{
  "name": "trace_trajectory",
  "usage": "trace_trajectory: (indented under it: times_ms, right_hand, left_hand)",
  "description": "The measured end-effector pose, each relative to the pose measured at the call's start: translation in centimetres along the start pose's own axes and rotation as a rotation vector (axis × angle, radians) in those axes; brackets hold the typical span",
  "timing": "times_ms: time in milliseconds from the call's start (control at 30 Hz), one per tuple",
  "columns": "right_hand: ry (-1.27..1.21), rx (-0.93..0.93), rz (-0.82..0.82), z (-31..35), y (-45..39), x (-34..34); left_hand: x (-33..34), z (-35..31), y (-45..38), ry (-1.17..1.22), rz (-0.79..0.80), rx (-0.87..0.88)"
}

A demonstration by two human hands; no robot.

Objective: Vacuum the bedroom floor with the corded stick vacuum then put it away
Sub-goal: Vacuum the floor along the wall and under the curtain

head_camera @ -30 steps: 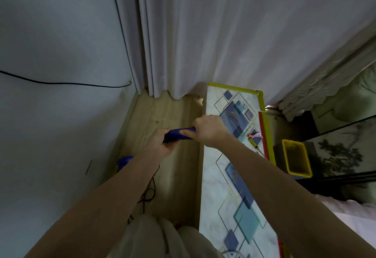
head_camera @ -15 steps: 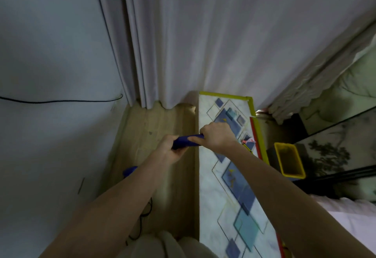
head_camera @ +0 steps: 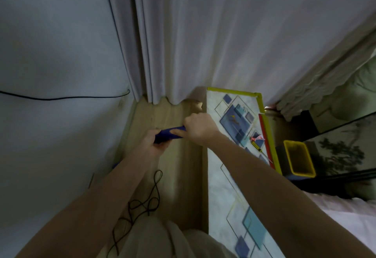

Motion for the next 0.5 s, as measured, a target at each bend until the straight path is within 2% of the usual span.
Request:
trace_trajectory:
  times_ms: [167,500]
  right_hand:
    - [0.020,-0.028,-0.005,-0.7,-2.0,-0.3]
    - [0.009,-0.019,-0.038,-7.5,-6.1,-2.9]
  left_hand:
    - [1.0,-0.9,-1.1,0.039,-0.012,0.018]
    - [7.9,-3.0,-4.1,0.070,0.026,0.058]
Point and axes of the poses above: each hand's wrist, its own y-axis away from the middle knuckle, its own x-axis out of the palm, z = x × y, the point moved 7 cm from there along -y, towards the middle knuckle, and after that the axes turned 4 degrees about -y, right-handed, at the moved point
